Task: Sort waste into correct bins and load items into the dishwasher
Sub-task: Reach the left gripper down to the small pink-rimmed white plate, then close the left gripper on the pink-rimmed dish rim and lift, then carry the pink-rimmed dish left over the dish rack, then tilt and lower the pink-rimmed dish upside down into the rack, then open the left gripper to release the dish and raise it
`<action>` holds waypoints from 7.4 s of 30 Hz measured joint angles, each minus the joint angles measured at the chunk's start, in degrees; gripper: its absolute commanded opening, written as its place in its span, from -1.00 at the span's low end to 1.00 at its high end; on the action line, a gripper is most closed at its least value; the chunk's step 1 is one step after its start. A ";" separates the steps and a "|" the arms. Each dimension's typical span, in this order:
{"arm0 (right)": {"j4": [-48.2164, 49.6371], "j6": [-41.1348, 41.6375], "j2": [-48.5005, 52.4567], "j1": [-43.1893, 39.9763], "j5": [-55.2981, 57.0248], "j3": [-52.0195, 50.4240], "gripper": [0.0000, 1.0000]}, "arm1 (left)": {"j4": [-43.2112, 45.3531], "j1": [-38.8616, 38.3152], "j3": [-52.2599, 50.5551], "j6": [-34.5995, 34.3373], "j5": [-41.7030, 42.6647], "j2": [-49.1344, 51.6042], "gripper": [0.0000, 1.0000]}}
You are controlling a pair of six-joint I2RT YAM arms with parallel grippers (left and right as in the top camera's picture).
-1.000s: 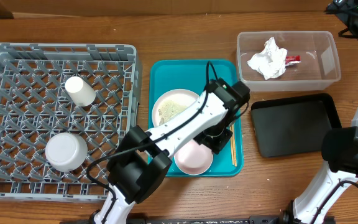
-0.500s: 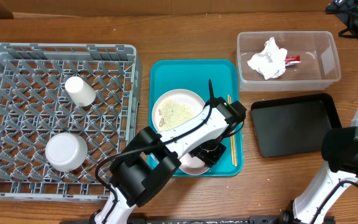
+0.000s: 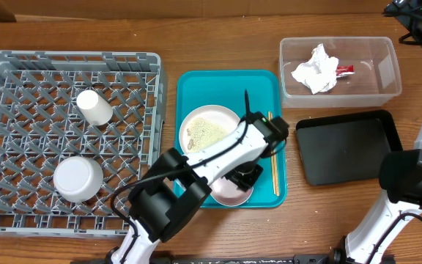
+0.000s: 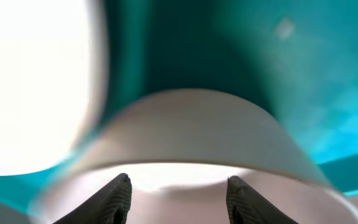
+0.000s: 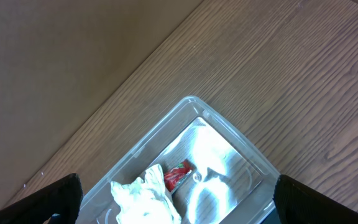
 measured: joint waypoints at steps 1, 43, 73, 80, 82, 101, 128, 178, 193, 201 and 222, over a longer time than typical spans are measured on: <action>-0.02 0.02 0.00 0.00 0.00 0.00 1.00 | -0.39 0.87 0.81 -0.02 -0.24 0.00 -0.03; -0.02 -0.02 0.00 0.00 0.00 0.00 1.00 | 4.79 -2.03 -5.92 11.08 8.61 -1.55 0.11; 0.00 0.00 0.00 0.00 0.00 0.00 1.00 | -5.14 -1.99 9.62 11.69 7.41 -2.36 -0.92; -0.02 0.02 0.00 0.00 -0.02 0.00 1.00 | -6.95 1.51 23.37 11.69 8.72 -2.36 -0.92; 0.02 0.02 0.00 0.02 0.00 0.00 1.00 | -6.99 4.33 28.33 11.69 10.45 -2.36 -0.92; 0.00 0.00 0.00 0.00 -0.02 0.00 1.00 | -1.36 54.99 38.62 10.54 40.28 -2.34 -0.92; 0.00 0.00 0.00 0.00 0.00 0.00 1.00 | 14.86 85.09 17.59 16.37 76.43 0.37 -0.92; 0.00 -0.02 0.00 0.00 0.00 0.00 1.00 | 7.91 91.41 12.20 18.51 48.68 -0.04 0.53; 0.00 0.00 0.00 0.00 0.00 0.00 1.00 | -15.78 91.43 39.54 8.17 20.46 0.35 -0.38; -0.02 0.00 0.00 0.00 0.00 0.00 1.00 | -9.51 89.77 40.72 7.58 17.57 0.35 -0.92; 0.00 0.02 0.00 0.00 0.00 0.00 1.00 | 2.03 77.46 23.21 3.23 -5.14 0.35 -0.92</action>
